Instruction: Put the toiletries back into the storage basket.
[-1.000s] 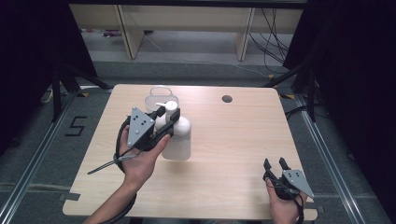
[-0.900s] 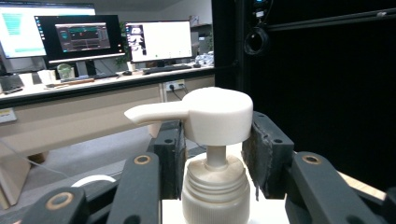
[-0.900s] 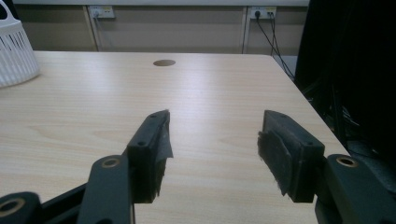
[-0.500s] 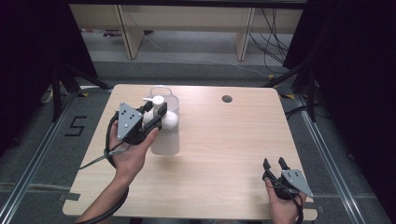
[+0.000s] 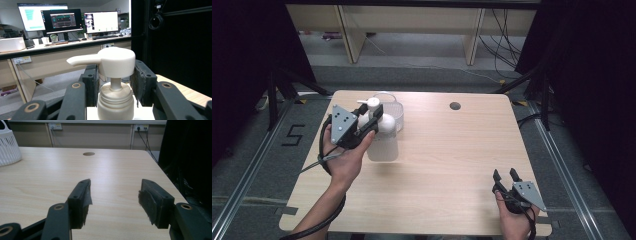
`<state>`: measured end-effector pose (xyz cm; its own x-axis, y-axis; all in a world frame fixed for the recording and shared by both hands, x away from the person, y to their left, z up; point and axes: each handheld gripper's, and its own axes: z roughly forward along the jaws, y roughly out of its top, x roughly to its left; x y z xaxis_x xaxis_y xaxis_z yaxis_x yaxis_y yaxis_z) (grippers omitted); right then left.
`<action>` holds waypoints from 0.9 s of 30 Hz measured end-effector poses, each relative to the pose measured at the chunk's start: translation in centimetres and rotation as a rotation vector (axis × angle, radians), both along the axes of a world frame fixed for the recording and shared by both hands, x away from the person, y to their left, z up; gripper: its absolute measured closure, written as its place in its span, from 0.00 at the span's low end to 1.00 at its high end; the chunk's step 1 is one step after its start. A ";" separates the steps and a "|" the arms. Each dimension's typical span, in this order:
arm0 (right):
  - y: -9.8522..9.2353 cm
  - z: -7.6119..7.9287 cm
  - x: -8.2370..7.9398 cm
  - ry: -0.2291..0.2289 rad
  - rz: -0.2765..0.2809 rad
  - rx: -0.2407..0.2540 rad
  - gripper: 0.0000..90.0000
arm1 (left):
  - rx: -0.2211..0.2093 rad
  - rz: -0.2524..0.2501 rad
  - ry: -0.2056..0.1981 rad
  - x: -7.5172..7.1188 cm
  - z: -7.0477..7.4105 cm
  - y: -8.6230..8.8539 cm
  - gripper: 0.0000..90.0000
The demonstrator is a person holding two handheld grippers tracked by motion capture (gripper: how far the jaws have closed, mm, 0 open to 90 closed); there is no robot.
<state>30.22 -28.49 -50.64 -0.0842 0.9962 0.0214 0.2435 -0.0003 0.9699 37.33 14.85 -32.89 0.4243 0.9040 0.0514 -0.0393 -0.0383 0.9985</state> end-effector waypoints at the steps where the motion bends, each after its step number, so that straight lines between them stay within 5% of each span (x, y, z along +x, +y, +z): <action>1: -0.1 0.0 0.1 -0.009 0.002 -0.009 0.47 | 0.003 0.003 0.000 0.1 0.0 0.1 0.66; 8: -0.1 -0.1 0.1 -0.018 -0.007 -0.038 0.47 | 0.003 0.023 -0.004 0.9 0.2 0.5 0.66; 27: 0.1 -0.1 0.1 0.004 -0.002 0.001 0.47 | -0.007 0.058 -0.008 3.0 1.0 0.4 0.66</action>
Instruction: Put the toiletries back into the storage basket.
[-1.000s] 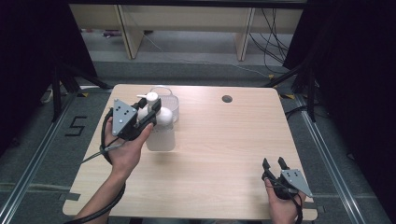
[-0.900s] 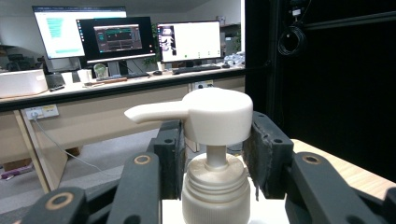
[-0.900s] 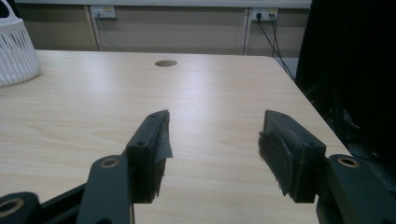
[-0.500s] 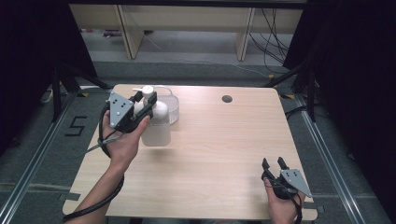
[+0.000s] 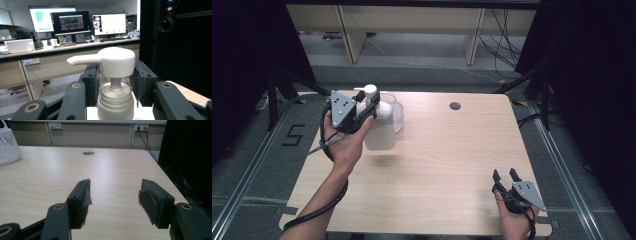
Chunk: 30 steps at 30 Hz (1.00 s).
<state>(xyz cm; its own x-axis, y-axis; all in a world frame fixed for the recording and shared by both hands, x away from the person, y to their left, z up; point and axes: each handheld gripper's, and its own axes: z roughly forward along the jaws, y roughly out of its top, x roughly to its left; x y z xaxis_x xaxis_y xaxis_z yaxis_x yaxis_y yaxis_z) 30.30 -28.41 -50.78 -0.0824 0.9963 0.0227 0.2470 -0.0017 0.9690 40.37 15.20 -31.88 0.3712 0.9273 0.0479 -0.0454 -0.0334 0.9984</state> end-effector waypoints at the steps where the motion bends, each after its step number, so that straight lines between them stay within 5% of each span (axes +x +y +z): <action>1: 0.0 0.0 0.0 0.002 0.005 0.002 0.47 | -0.003 0.000 -0.002 0.1 0.1 -0.1 0.66; 30: -0.1 0.0 0.0 -0.005 -0.003 -0.013 0.47 | 0.000 0.026 0.000 2.4 1.0 -0.2 0.66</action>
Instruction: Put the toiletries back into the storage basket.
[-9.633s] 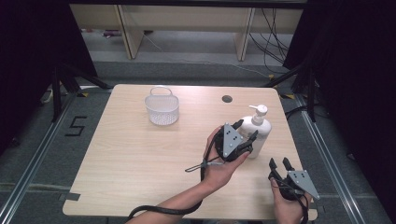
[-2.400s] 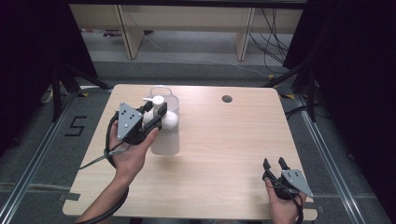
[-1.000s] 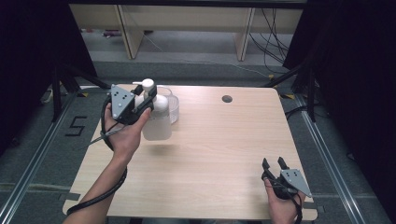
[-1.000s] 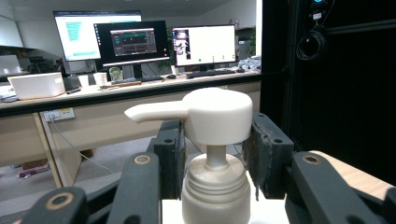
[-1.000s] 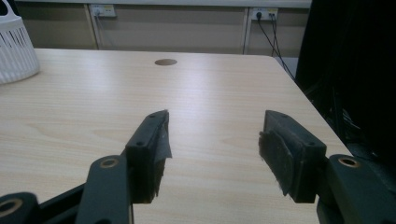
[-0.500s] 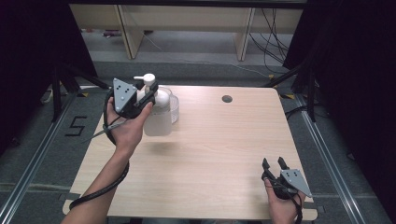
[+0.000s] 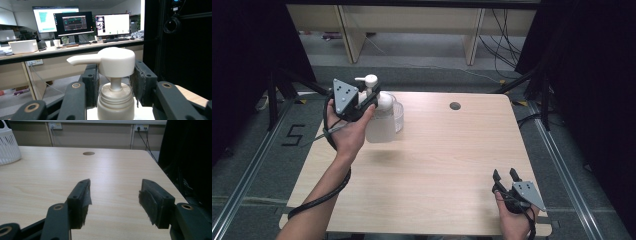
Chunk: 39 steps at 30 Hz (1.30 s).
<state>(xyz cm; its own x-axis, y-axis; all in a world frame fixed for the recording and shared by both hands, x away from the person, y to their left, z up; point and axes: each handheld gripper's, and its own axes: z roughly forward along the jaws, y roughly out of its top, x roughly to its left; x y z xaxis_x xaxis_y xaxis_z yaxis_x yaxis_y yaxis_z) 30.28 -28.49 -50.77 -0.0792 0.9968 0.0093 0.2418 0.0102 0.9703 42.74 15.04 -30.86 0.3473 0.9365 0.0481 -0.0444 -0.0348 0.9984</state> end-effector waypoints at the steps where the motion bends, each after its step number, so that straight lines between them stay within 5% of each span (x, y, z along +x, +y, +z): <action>1: 0.0 0.0 0.0 0.003 0.007 0.011 0.47 | -0.001 0.002 0.001 0.1 0.0 0.0 0.66; 39: 0.1 -0.1 0.2 -0.003 0.022 0.015 0.47 | -0.007 0.045 0.014 3.0 1.3 0.3 0.66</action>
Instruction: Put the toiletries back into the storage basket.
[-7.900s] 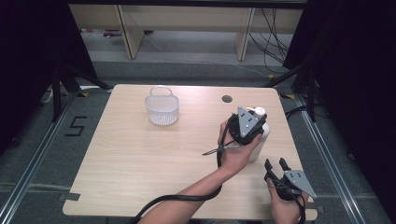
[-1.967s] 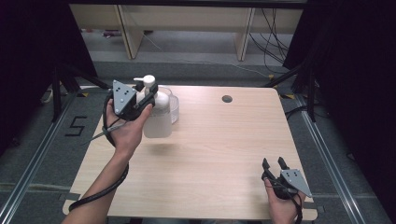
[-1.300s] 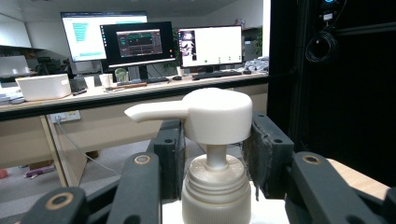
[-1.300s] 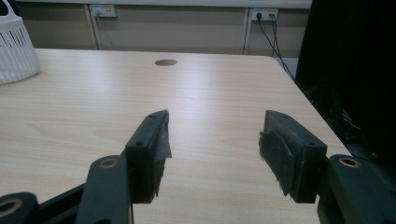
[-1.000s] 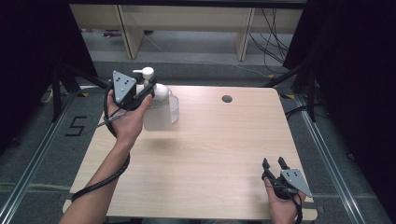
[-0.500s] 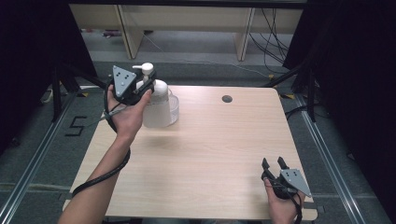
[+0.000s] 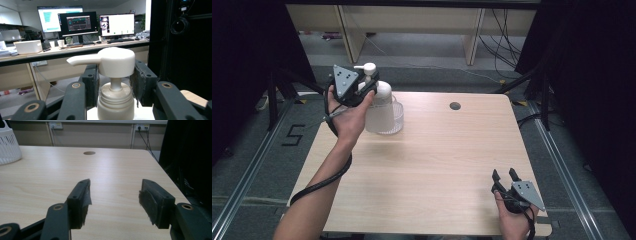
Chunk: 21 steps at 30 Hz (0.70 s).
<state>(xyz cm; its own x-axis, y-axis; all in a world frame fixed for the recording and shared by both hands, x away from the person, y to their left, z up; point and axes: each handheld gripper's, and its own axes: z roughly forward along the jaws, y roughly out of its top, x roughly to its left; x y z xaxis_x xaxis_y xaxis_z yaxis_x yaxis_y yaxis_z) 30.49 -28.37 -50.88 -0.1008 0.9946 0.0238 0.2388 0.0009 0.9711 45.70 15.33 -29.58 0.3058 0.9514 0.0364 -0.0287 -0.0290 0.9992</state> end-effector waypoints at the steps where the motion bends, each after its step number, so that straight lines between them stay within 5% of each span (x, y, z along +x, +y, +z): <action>1: 0.0 0.0 -0.1 0.002 -0.011 -0.005 0.47 | 0.000 0.000 -0.001 0.1 0.0 0.0 0.66; 21: 0.1 0.0 0.0 0.019 -0.006 -0.009 0.47 | 0.010 0.006 -0.009 1.7 0.5 -0.1 0.66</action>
